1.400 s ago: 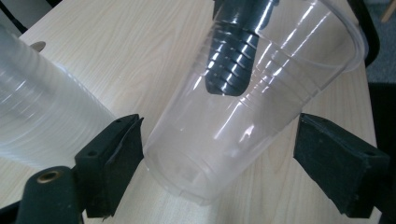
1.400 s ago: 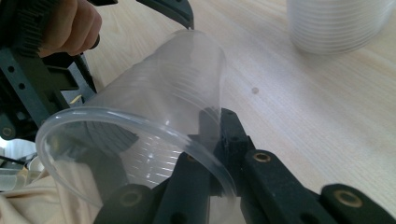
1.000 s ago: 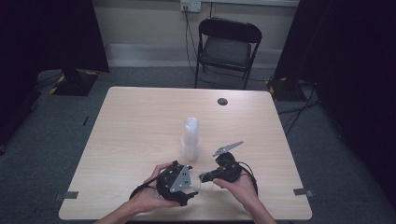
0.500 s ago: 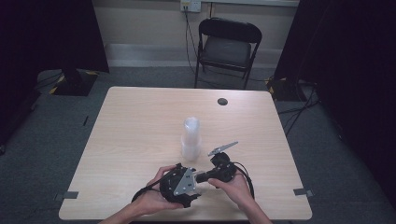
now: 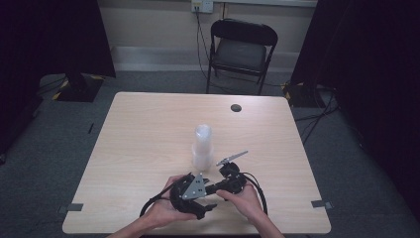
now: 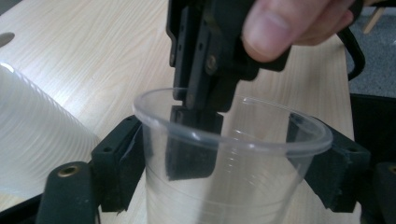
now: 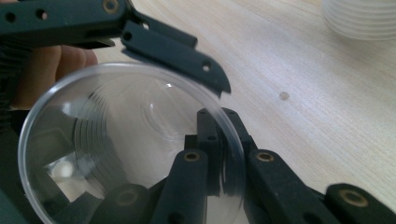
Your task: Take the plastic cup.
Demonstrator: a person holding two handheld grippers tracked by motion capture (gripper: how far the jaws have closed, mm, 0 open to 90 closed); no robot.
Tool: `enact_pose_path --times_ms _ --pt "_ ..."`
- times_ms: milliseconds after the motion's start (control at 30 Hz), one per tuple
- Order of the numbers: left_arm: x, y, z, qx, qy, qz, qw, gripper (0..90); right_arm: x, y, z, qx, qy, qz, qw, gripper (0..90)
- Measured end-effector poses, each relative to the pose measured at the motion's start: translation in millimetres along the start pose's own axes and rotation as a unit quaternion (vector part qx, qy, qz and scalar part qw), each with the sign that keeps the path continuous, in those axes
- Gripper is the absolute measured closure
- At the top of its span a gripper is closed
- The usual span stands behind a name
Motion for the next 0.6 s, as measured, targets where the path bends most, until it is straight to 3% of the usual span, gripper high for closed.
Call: enact_pose_path --times_ms 367,600 --pt "-5.1 -2.4 -0.4 0.027 -0.027 0.001 0.9993 25.0 3.8 -7.0 -1.5 0.023 0.009 -0.008 0.9997 86.8" --pt "-6.0 -3.7 -0.7 0.022 -0.024 0.005 0.9995 26.4 3.9 -4.1 -0.5 0.011 0.001 -0.008 0.9999 87.7"
Point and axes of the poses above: each handheld gripper's, and its own axes: y roughly backward along the jaws, z roughly out of its top, x roughly to its left, the point moved 3 cm from there along -y, roughly forward along the jaws, and after that the axes turned 5 degrees about y, right-handed, at the moved point
